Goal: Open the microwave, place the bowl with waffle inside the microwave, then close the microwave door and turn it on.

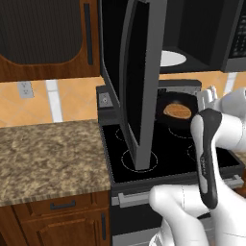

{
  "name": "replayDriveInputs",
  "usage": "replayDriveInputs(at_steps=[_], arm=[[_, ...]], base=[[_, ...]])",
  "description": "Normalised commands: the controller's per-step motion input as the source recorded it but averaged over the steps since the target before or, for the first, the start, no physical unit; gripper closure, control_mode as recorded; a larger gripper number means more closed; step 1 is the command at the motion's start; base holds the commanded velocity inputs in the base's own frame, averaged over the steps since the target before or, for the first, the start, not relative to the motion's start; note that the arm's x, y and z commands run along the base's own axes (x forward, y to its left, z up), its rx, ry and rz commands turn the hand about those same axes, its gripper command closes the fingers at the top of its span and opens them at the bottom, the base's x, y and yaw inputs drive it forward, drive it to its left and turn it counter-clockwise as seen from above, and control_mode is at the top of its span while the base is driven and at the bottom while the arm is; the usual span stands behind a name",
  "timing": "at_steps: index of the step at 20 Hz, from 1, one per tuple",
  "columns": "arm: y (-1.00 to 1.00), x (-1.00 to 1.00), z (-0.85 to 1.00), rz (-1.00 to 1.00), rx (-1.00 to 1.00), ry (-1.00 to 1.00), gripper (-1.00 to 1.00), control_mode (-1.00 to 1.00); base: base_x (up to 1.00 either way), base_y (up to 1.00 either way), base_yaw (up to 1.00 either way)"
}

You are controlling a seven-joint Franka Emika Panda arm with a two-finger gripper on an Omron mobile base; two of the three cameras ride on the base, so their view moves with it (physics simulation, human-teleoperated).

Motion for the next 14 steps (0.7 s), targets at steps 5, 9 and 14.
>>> replayDriveInputs(at_steps=[5,9,14], arm=[[0.0,-0.49,0.67,0.0,0.0,-0.08,1.0,-1.0],[-0.18,0.0,0.6,0.0,0.0,-0.05,1.0,-1.0],[0.0,0.22,0.64,-0.02,0.0,-0.19,1.0,-1.0]], base=[[0.0,0.0,0.0],[0.0,0.0,0.0],[0.0,0.0,0.0]])
